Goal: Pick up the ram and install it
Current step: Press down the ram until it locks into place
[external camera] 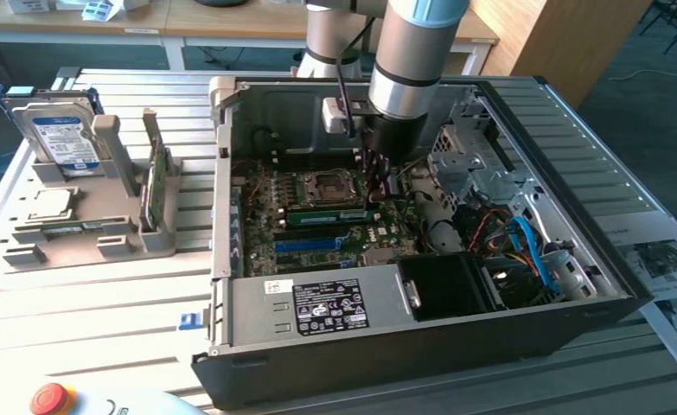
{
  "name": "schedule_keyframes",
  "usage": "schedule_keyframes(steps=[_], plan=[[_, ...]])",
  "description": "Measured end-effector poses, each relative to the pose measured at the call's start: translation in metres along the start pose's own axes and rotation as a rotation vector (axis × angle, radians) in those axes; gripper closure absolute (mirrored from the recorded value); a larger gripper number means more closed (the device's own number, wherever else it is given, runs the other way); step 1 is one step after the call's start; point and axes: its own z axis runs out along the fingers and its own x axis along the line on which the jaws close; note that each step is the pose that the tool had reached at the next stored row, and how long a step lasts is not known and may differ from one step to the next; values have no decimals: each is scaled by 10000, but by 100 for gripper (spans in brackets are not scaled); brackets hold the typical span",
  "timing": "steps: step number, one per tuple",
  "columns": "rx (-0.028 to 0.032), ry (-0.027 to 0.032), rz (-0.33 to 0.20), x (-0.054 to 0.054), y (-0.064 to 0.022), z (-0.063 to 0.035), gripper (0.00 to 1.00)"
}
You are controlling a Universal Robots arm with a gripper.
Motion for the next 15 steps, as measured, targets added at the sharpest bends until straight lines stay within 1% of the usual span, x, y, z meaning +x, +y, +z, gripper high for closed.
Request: schedule_keyframes(steps=[15], plan=[[2,1,0,0,0,15,90]])
